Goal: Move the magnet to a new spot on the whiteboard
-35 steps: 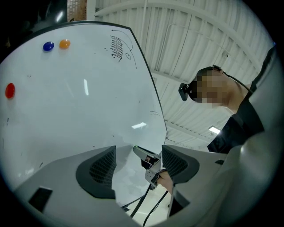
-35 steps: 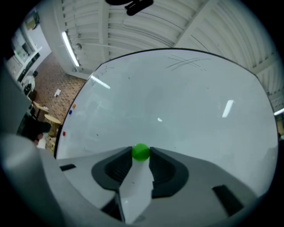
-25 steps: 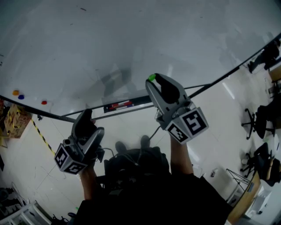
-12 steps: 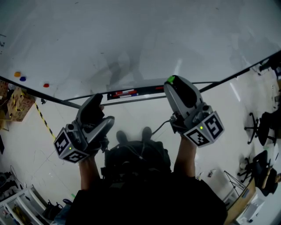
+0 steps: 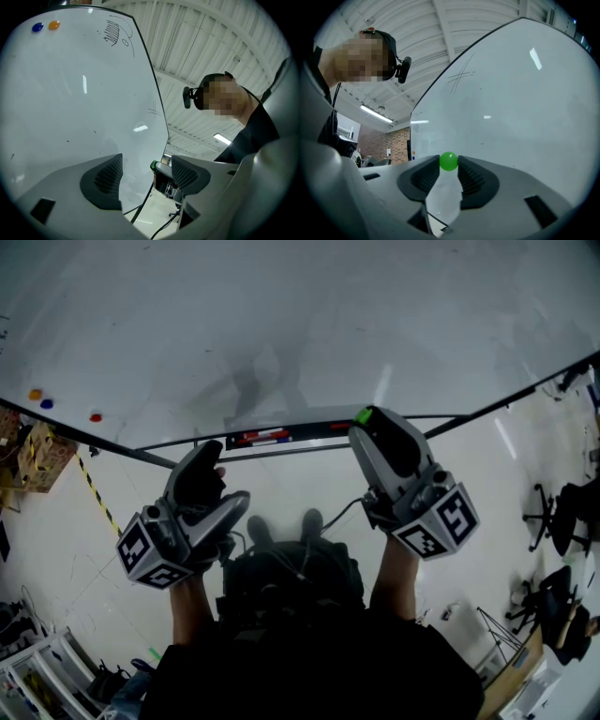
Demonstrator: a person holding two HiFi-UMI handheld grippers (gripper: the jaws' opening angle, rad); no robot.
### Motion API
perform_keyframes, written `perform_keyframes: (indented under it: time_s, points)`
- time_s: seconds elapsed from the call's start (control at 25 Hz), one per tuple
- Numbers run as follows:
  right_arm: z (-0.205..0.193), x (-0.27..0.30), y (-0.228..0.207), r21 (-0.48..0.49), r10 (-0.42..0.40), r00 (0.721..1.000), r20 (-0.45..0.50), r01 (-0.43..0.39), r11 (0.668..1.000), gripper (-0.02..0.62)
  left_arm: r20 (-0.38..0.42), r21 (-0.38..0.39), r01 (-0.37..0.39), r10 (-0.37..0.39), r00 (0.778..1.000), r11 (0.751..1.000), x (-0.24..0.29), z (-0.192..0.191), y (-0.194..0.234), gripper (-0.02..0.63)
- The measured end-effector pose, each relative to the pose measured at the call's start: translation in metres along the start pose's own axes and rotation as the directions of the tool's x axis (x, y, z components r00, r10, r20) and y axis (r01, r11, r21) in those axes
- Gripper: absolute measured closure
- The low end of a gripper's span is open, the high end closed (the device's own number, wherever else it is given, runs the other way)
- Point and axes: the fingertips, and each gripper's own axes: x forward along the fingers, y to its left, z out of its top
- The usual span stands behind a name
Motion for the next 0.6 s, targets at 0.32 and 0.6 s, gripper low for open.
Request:
perform_keyframes:
  time_s: [0.32,0.6]
  points:
    - [-0.0018,-0.0037,-0.0001,0.009,0.009,1.000,-0.003,-0.009,1.000,0.446,0.008,0.023,-0.048,0.048,0.999,0.999,0.0059,-0.0009,0.0047,0.296]
    - [-0.0041,-0.0036,-0.0028,0.021,0.008,1.000,-0.006,-0.008,1.000,0.446,0.053,-0.102,-0.055,0.061,0.997,0.993,-0.0008,0.0007,0.0099,0.296]
